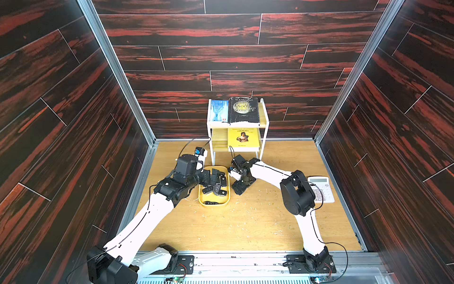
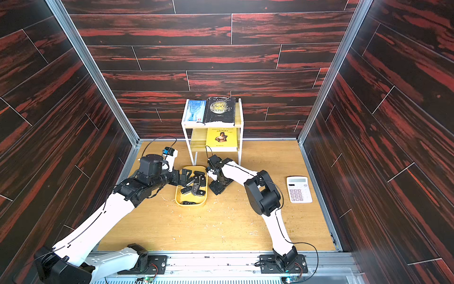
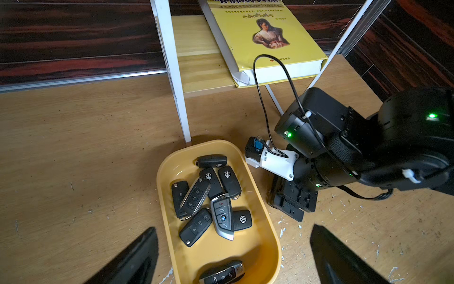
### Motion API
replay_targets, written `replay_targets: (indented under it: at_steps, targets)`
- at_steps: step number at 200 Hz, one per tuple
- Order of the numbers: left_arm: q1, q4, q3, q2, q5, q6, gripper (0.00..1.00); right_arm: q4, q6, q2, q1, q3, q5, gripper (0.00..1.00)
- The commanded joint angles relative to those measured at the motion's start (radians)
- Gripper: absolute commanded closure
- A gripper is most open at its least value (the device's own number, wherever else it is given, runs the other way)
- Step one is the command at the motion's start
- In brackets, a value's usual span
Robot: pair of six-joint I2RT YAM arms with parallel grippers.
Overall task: Place the car key into the storage box
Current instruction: Pick up the car key from the center of the board.
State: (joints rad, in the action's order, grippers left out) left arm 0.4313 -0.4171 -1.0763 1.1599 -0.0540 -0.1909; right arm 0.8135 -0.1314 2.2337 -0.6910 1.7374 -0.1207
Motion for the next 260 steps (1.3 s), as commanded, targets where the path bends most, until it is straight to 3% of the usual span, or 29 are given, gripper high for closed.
replay_targets:
  at_steps: [1, 49, 76, 105, 118, 163, 172, 187, 229, 260]
  targets:
    - [-0.002, 0.023, 0.011, 0.009, -0.016, 0.002, 0.0, 0.038, 0.029, 0.015, -0.009, -0.046, -0.006, 0.11]
    - [-0.001, 0.027, 0.003, 0.013, -0.023, -0.011, 0.0, 0.047, 0.048, -0.017, -0.009, -0.063, -0.025, 0.13]
    - [-0.002, 0.029, 0.009, 0.008, -0.02, -0.01, 0.0, 0.052, 0.063, -0.013, -0.009, -0.067, -0.038, 0.4]
    - [-0.002, 0.044, 0.02, -0.028, 0.042, -0.023, 0.0, 0.05, 0.066, -0.011, -0.009, -0.069, -0.031, 0.49]
    - [-0.002, 0.071, 0.032, -0.064, 0.125, -0.099, 0.0, 0.051, 0.07, -0.012, -0.01, -0.068, -0.027, 0.49]
    - [-0.003, 0.128, 0.069, -0.112, -0.025, -0.205, 0.0, 0.05, 0.085, -0.045, -0.01, -0.061, 0.003, 0.5]
    - [-0.003, 0.128, 0.071, -0.109, -0.08, -0.169, 0.0, 0.05, 0.09, -0.061, -0.01, -0.059, 0.019, 0.49]
    - [-0.002, 0.176, 0.118, -0.153, -0.07, -0.096, 0.0, 0.048, 0.102, -0.092, -0.01, -0.062, 0.046, 0.49]
    - [-0.002, 0.615, 0.429, -0.377, 0.012, 0.195, 0.0, 0.032, 0.142, -0.221, 0.0, -0.081, 0.179, 0.49]
    - [-0.002, 0.596, 0.424, -0.352, -0.048, 0.301, 0.0, 0.026, 0.171, -0.306, 0.01, -0.086, 0.331, 0.49]
